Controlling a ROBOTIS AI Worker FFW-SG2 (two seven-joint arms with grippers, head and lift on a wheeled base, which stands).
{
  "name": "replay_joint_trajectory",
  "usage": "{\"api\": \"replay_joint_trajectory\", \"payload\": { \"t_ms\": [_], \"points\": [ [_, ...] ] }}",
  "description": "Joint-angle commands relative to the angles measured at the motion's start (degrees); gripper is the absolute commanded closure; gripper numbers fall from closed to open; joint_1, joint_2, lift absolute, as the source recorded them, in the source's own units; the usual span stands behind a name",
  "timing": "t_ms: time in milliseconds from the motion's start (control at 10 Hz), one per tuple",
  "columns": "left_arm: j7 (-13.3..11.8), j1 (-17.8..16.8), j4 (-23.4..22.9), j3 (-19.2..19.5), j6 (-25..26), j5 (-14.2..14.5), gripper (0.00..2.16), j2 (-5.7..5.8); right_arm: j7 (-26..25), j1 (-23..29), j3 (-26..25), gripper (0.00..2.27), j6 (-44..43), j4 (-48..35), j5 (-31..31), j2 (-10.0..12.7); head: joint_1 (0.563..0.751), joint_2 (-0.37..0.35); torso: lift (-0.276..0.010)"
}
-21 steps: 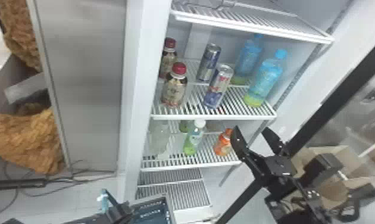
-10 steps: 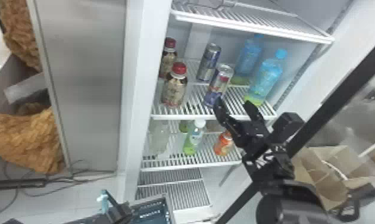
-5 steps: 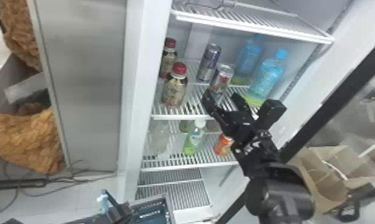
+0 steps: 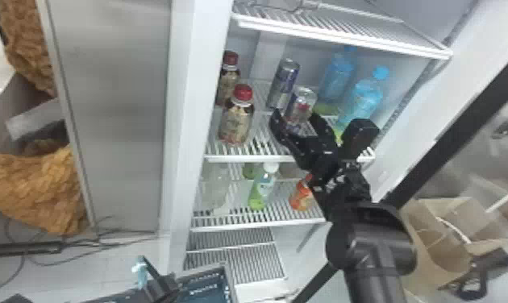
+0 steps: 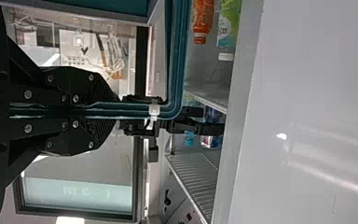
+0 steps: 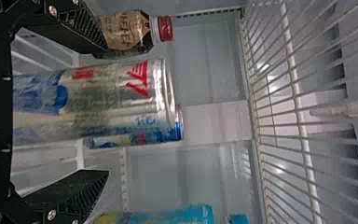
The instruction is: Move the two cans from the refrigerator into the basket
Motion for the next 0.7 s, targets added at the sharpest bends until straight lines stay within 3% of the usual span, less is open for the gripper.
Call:
{"api": "replay_joint_trajectory", "payload": {
  "t_ms": [0, 100, 300, 400, 600],
  "points": [
    [0.0, 0.0, 0.0, 0.0, 0.0, 0.0, 1.19, 0.00, 0.0, -1.2, 0.9, 0.15, 0.9, 0.9, -0.7, -0.4, 0.695, -0.350, -0.031],
    [0.0, 0.0, 0.0, 0.0, 0.0, 0.0, 1.19, 0.00, 0.4, -1.6, 2.0, 0.34, 3.0, 0.9, -1.7, -0.8, 0.695, -0.344, -0.031],
    [0.0, 0.1, 0.0, 0.0, 0.0, 0.0, 1.19, 0.00, 1.1, -1.7, 2.4, 1.03, 5.7, 0.9, -1.8, -1.4, 0.695, -0.326, -0.031],
    [0.0, 0.1, 0.0, 0.0, 0.0, 0.0, 1.19, 0.00, 1.0, -1.0, 2.4, 1.21, 5.9, 0.0, -2.4, -1.4, 0.695, -0.320, -0.031],
    [0.0, 0.1, 0.0, 0.1, 0.0, 0.0, 1.19, -0.09, 0.8, 1.4, 2.2, 1.23, 5.9, -3.8, -1.7, -1.6, 0.695, -0.320, -0.031]
  ]
}}
